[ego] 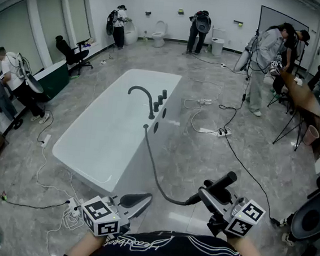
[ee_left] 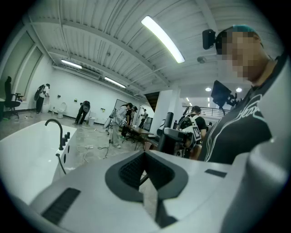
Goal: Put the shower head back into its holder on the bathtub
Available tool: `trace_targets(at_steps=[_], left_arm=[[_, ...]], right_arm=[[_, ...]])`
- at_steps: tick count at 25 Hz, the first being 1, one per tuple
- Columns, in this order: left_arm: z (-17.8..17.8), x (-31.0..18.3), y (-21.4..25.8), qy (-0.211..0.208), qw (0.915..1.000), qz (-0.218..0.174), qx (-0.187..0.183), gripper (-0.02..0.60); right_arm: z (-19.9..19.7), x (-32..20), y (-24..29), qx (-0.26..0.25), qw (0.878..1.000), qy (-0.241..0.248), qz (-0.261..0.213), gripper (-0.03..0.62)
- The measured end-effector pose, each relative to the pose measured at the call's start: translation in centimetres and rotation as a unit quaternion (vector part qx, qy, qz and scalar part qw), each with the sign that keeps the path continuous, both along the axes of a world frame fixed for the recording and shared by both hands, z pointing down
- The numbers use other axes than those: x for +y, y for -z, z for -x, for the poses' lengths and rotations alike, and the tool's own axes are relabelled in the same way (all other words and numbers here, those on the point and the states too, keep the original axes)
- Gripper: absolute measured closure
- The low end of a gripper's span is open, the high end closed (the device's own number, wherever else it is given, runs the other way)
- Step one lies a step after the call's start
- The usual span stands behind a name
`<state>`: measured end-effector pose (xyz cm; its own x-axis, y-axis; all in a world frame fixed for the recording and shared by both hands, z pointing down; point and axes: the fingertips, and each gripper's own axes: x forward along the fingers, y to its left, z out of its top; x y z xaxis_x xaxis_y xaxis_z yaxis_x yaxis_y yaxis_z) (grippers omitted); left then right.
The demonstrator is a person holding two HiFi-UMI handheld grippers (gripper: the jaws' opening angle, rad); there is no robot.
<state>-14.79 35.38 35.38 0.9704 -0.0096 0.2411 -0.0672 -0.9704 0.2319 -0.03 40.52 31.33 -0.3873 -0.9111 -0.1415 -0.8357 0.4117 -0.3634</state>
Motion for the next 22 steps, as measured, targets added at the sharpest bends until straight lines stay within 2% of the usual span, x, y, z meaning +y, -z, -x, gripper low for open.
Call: trace_targets(at_steps=[11, 22], left_arm=[[-2.3, 2.5, -0.4, -0.005, 0.9999, 0.010, -0.010, 0.577], [-2.4, 0.4, -2.3, 0.007, 0.9991, 0.028, -0.030, 0.577]], right_arm=[[-1.9, 2.5, 0.0, -0.007, 1.000, 0.014, -0.012, 0.462], [-3.5, 0.0, -0.7, -0.052, 0.999, 0.015, -0.005, 0.462]])
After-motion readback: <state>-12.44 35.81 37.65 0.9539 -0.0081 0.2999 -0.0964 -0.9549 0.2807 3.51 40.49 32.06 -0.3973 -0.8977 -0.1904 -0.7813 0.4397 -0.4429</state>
